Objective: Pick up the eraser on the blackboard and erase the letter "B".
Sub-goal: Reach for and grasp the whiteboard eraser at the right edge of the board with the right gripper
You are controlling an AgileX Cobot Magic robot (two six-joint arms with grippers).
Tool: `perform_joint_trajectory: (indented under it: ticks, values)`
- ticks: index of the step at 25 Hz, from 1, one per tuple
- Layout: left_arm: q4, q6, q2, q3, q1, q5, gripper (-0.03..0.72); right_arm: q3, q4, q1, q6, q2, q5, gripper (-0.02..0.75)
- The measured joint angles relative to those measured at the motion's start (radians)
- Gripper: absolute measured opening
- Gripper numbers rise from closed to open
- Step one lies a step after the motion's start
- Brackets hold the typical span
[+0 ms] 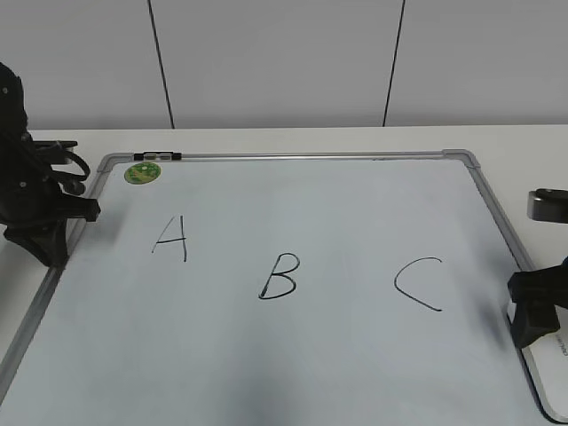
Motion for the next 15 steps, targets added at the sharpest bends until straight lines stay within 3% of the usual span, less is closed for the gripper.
perform_joint_trajectory:
  ticks: [9, 15]
  values:
    - [0.0, 0.0, 0.0, 0.0, 0.0, 0.0, 0.033, -0.002, -0.011, 0.0, 0.0, 0.048, -0.034, 0.631]
    - [0.0, 0.0, 0.0, 0.0, 0.0, 0.0, 0.033, -0.002, -0.028, 0.0, 0.002, 0.05, -0.034, 0.558]
